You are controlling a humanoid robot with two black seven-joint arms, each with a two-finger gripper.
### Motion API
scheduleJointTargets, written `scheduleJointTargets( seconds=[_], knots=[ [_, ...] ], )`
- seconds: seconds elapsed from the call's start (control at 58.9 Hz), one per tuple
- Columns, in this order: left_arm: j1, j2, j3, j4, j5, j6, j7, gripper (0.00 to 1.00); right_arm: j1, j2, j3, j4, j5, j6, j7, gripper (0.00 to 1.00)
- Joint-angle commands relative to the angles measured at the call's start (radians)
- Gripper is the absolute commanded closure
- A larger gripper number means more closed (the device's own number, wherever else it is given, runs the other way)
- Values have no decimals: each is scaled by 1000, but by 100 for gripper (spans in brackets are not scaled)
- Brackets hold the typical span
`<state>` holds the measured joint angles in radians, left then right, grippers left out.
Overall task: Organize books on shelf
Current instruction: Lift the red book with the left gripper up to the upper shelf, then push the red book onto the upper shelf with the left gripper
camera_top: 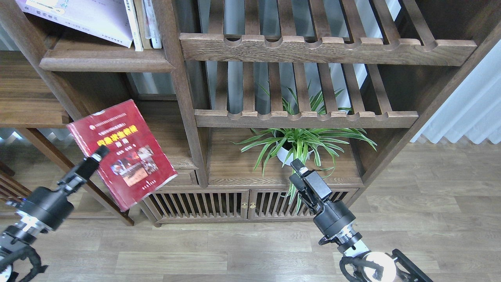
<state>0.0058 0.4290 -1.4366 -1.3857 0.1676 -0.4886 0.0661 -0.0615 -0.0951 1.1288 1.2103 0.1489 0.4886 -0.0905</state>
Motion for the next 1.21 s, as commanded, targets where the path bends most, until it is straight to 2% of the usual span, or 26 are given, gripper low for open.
scheduleJointTargets(
  seconds=[0.0,0.272,0.306,0.645,0.9,1.053,1.188],
  knots=[
    [-50,20,-36,0,0,0,0,96,5,22,-1,0,0,0,2,3],
    [-167,56,-59,0,0,0,3,96,5,26,0,0,0,0,2,3],
    [-211,86,-64,0,1,0,3,96,5,26,2,0,0,0,2,3],
    [-385,244,-99,2,6,0,3,96,3,28,2,0,1,0,3,3],
    [-564,269,-22,60,73,0,4,96,3,28,2,0,1,0,3,3],
    [-618,245,-7,95,79,0,78,96,3,28,0,0,3,0,3,3],
    [-670,221,4,129,90,0,86,96,3,28,2,0,3,0,3,3]
  ],
)
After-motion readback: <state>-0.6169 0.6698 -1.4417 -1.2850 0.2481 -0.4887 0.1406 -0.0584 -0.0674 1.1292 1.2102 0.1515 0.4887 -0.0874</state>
